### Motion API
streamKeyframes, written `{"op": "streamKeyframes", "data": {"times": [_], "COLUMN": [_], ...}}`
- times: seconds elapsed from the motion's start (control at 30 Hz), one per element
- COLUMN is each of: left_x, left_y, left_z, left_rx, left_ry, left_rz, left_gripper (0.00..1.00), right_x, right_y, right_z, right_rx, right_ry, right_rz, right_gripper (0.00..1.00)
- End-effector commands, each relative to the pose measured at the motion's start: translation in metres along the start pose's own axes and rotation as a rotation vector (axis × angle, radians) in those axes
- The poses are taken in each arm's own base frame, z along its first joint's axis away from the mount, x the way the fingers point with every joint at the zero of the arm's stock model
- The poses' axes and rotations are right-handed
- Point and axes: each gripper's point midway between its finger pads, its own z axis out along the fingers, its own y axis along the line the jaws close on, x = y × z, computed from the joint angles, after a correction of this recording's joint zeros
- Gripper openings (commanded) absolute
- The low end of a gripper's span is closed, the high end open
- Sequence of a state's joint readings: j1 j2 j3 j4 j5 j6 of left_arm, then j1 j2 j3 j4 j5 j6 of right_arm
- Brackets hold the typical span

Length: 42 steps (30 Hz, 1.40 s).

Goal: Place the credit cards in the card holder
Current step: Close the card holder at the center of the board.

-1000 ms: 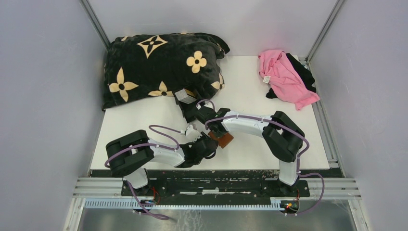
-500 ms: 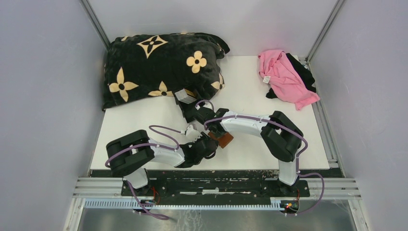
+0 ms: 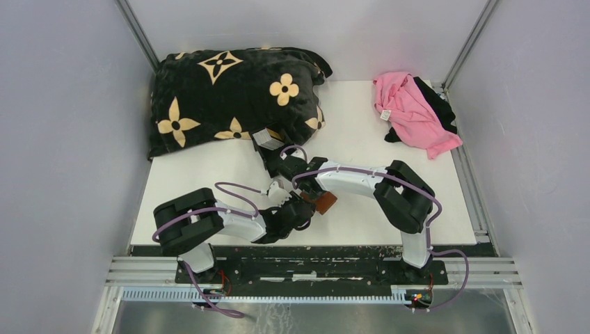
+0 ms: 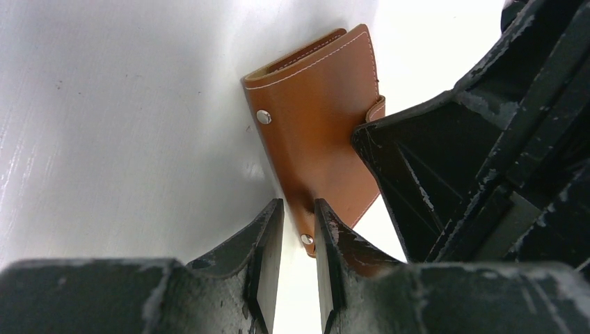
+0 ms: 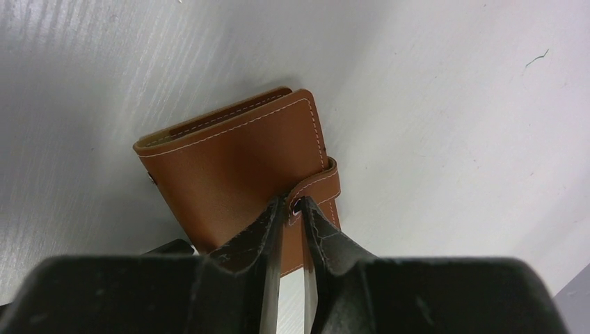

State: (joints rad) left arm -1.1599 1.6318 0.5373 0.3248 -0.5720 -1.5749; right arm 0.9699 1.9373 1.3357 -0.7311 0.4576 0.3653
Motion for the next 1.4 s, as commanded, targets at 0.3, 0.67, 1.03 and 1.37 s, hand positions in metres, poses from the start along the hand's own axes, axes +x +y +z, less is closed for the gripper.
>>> {"op": "streamKeyframes", "data": {"times": [0.3, 0.67, 1.03, 1.37], "left_x": [0.007, 0.005, 0.005, 0.003], "left_y": [0.082, 0.087, 0.091, 0.091], "left_z": [-0.006, -0.007, -0.009, -0.008], "left_rx": [-0.217, -0.219, -0.222, -0.221], "left_ry": [0.056, 0.054, 0.053, 0.049], "left_rz": [0.140, 0.141, 0.143, 0.136], "left_gripper": [0.33, 0.33, 0.33, 0.32], "right_x": [-0.014, -0.018, -0.019, -0.015], "right_y": [0.013, 0.014, 0.022, 0.031], "right_z": [-0.006, -0.005, -0.001, 0.002], "right_rx": [0.004, 0.016, 0.015, 0.003], "right_ry": [-0.041, -0.046, -0.042, -0.025], "right_rz": [0.031, 0.039, 0.033, 0.021], "right_gripper": [0.19, 0.17, 0.17, 0.15]}}
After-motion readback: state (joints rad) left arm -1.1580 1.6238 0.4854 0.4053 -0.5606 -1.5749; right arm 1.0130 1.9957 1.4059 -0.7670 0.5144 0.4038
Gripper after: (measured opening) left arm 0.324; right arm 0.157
